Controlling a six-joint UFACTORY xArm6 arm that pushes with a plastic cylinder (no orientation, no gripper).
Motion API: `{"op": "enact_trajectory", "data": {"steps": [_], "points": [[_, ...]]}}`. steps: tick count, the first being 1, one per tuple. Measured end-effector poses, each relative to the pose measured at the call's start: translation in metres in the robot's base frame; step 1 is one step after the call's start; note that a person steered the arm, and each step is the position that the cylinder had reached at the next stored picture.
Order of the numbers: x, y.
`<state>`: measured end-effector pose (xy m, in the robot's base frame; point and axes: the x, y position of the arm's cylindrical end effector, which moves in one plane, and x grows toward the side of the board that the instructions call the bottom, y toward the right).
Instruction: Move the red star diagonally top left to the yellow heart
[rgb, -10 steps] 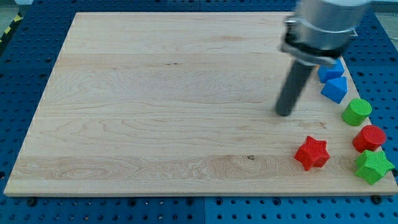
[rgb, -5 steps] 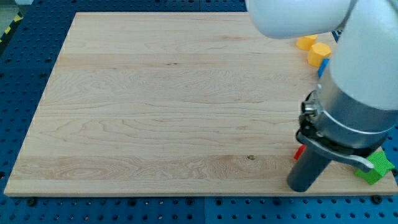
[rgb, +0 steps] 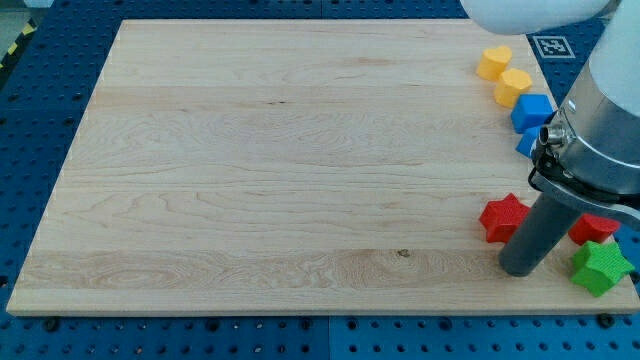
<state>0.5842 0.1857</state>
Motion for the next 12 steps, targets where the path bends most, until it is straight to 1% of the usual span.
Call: {"op": "enact_trajectory", "data": {"steps": [4, 7, 8, 10, 12], "points": [[-0.081, -0.005], [-0.084, 0.013], [-0.094, 0.014], [-0.141, 0.007], [-0.2, 0.007]]}}
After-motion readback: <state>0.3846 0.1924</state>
